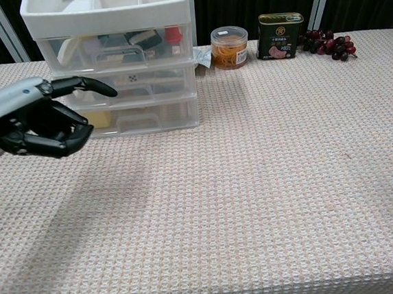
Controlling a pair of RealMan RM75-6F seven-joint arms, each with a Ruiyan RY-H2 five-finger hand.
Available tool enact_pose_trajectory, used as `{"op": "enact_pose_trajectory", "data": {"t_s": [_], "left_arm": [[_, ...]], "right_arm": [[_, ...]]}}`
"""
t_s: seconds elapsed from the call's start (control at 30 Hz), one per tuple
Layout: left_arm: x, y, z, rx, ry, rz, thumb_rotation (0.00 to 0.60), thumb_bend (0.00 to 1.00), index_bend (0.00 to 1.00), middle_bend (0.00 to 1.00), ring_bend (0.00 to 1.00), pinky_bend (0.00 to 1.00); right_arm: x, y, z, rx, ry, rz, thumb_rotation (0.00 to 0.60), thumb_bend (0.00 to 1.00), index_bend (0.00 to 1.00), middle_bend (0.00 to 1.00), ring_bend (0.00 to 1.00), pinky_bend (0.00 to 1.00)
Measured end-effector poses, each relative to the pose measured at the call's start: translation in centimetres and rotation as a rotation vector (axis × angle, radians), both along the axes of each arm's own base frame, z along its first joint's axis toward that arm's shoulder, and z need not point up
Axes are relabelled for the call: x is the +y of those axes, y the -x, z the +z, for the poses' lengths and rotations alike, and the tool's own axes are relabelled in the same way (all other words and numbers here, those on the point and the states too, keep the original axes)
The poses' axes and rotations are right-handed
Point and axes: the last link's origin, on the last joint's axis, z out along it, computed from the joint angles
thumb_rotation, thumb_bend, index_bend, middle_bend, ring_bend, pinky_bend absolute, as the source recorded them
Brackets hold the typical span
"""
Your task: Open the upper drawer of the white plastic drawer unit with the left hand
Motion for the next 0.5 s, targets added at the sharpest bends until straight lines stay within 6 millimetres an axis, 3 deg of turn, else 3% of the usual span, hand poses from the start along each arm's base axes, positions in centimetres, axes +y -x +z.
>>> {"op": "enact_pose_trajectory", "data": {"t_s": [0.2,0.5], "left_arm": [[0.6,-1.4,-1.6,-0.149,0.047,0.080,0.600,0.53,0.13,0.87,0.99,1.00],[2.4,-2.9,-1.9,-0.256,-0.007,0.145,0.600,0.54,0.13,0.88,0.99,1.00]], "right_arm": [[0.0,0.1,-0.3,0.009,-0.007,-0.009,0.600,0.22,0.00,0.07,0.00,0.00],[0.2,0.4,-0.4,0.013,-0.004,-0.021,0.600,0.22,0.00,0.07,0.00,0.00]]}}
